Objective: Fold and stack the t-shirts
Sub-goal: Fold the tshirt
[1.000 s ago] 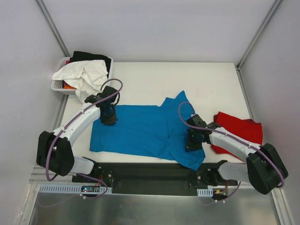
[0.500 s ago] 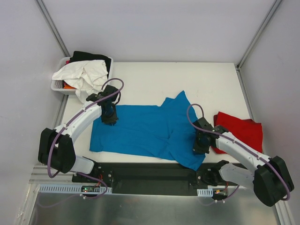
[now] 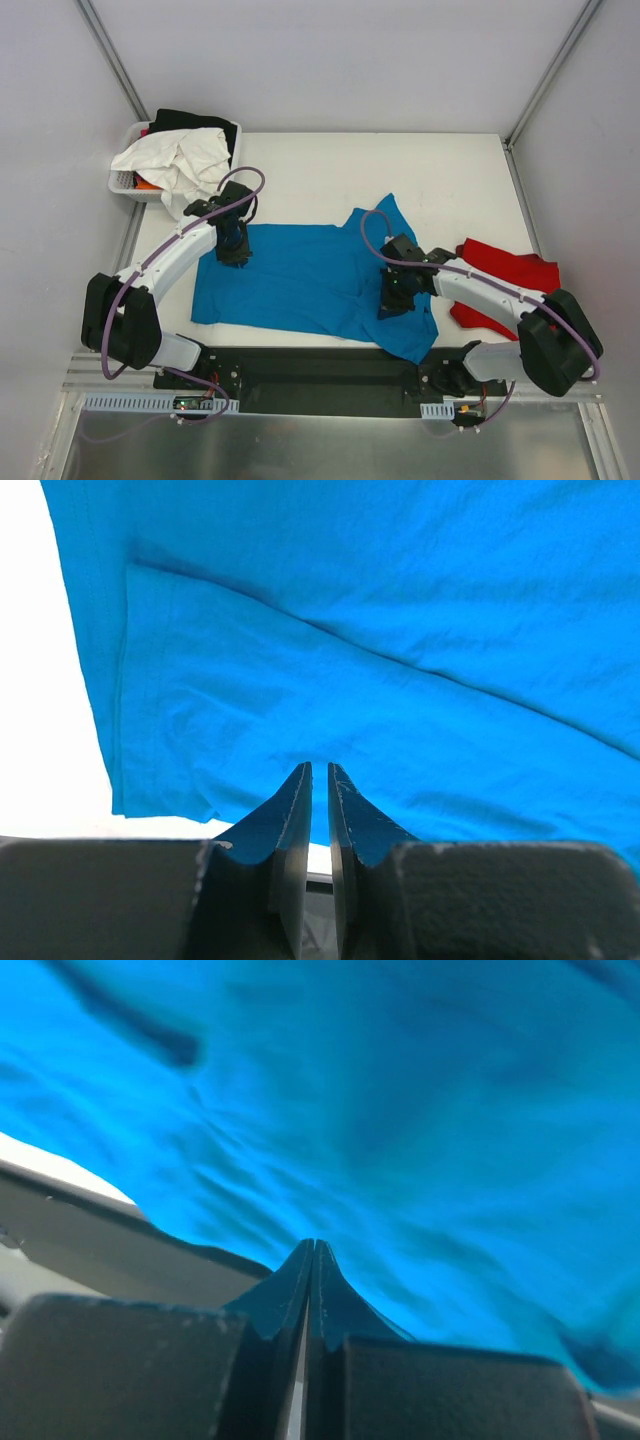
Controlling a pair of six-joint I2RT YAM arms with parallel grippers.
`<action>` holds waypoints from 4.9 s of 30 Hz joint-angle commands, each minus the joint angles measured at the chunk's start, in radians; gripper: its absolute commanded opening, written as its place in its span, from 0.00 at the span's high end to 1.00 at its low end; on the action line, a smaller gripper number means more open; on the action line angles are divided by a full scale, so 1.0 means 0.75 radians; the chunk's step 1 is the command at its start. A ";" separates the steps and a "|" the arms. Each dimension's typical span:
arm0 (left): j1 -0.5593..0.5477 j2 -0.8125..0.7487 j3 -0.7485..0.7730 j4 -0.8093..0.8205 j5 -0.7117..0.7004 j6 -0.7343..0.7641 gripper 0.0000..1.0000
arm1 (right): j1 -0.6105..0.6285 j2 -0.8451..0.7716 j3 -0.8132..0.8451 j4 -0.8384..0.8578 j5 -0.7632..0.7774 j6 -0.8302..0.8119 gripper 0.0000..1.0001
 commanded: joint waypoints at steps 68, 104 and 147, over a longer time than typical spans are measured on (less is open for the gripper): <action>0.381 0.249 0.409 0.000 0.068 0.080 0.20 | -0.554 0.054 0.493 -0.157 0.065 -0.343 0.14; 0.659 0.588 0.365 0.321 0.351 0.274 0.17 | -0.693 0.093 0.643 -0.351 0.028 -0.501 0.15; 0.559 0.689 0.324 0.377 0.304 0.233 1.00 | -0.693 -0.067 0.559 -0.415 0.099 -0.515 0.16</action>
